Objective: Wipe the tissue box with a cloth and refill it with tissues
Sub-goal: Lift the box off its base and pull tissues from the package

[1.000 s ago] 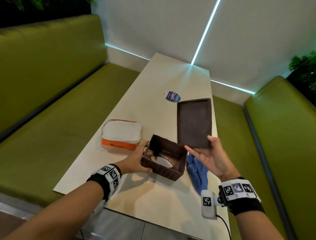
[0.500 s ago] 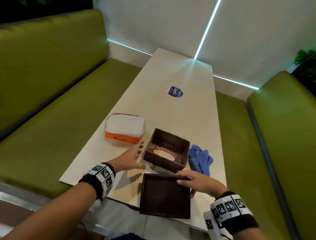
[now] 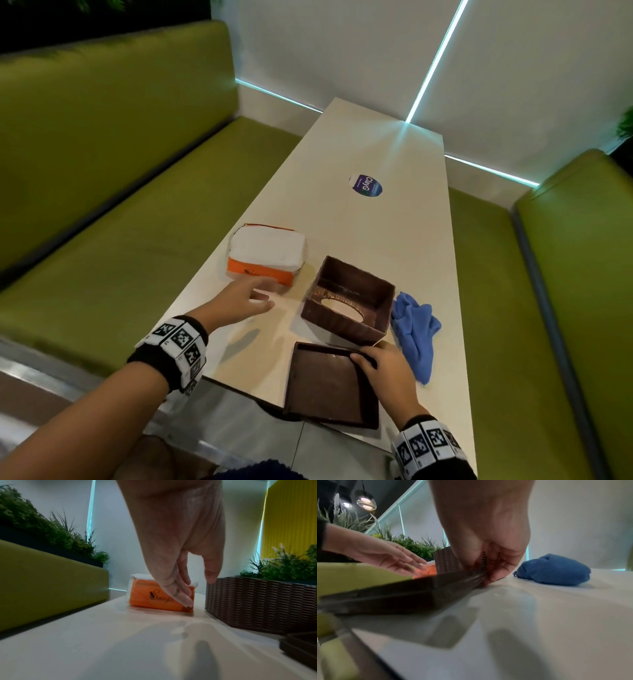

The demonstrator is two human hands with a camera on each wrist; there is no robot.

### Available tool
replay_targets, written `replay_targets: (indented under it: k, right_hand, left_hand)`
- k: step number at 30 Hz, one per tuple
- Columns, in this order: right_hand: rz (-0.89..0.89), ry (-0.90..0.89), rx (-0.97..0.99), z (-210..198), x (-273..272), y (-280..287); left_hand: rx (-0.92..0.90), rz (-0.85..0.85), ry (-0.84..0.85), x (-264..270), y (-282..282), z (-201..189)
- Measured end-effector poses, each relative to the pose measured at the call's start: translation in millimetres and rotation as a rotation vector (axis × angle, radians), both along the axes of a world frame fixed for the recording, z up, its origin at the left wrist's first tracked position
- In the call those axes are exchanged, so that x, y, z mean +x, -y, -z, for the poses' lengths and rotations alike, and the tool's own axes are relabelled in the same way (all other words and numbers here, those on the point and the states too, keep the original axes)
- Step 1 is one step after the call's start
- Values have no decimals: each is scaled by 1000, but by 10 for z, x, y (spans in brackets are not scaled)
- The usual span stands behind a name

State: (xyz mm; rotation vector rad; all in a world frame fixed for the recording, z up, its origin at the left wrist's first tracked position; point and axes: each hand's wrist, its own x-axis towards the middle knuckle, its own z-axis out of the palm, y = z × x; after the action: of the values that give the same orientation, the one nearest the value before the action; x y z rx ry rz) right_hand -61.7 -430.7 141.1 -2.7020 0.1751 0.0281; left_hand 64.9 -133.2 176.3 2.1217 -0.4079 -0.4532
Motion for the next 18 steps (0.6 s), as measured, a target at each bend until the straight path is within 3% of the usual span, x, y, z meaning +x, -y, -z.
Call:
replay_targets:
  k: [8, 14, 18]
  right_hand:
    - [56, 76, -139, 16, -91, -115]
    - [191, 91, -222, -321, -184, -296]
    - [81, 127, -78, -780, -90, -576]
  left_hand:
    - [8, -276, 247, 595, 24, -202]
    - [363, -75, 303, 1162, 205, -177]
    - [485, 1, 326, 1241, 250, -141]
